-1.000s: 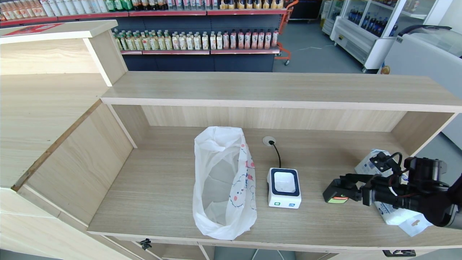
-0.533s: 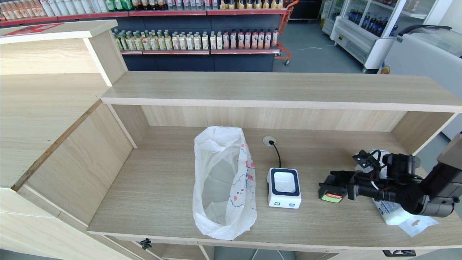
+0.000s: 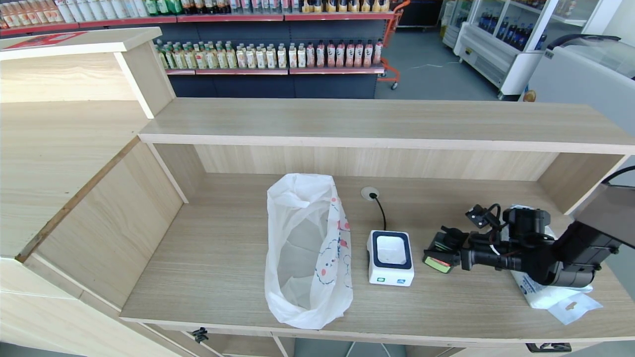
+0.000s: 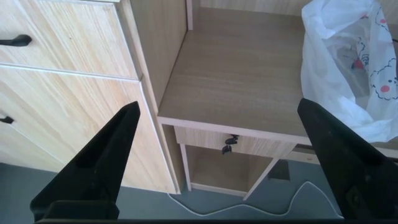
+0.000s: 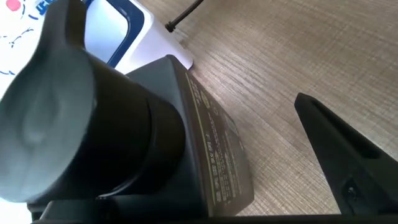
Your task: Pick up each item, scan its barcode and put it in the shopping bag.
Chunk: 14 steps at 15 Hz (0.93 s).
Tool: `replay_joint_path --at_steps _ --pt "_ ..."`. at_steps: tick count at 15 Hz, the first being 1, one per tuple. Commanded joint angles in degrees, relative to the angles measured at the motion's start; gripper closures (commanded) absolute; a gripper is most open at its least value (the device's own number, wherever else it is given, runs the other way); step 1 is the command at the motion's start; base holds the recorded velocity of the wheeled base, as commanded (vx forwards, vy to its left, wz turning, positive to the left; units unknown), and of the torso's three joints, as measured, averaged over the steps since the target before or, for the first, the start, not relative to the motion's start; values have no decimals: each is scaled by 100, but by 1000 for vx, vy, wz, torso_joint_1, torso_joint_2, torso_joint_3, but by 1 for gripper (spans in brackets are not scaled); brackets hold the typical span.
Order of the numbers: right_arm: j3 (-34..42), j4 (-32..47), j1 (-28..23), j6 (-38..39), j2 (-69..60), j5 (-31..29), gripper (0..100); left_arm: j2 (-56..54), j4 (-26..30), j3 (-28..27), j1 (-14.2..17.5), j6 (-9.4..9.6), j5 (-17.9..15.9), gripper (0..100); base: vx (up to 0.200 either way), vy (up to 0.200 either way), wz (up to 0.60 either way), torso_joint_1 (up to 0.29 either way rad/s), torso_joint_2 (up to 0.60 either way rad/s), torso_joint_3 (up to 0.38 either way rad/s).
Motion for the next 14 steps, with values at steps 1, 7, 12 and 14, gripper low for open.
replay_joint_path --at_steps 1,7,12,14 --pt "-12 -3 30 -1 -15 9 0 -2 -1 1 2 -2 -5 0 0 0 0 0 0 0" --pt "-21 41 48 8 11 97 0 -2 -1 1 2 -2 3 0 0 0 0 0 0 0" --pt "-48 32 136 16 82 106 100 -2 -1 1 2 -2 3 0 0 0 0 0 0 0" --pt "-74 32 136 16 73 106 100 -2 -1 1 2 -2 3 0 0 0 0 0 0 0"
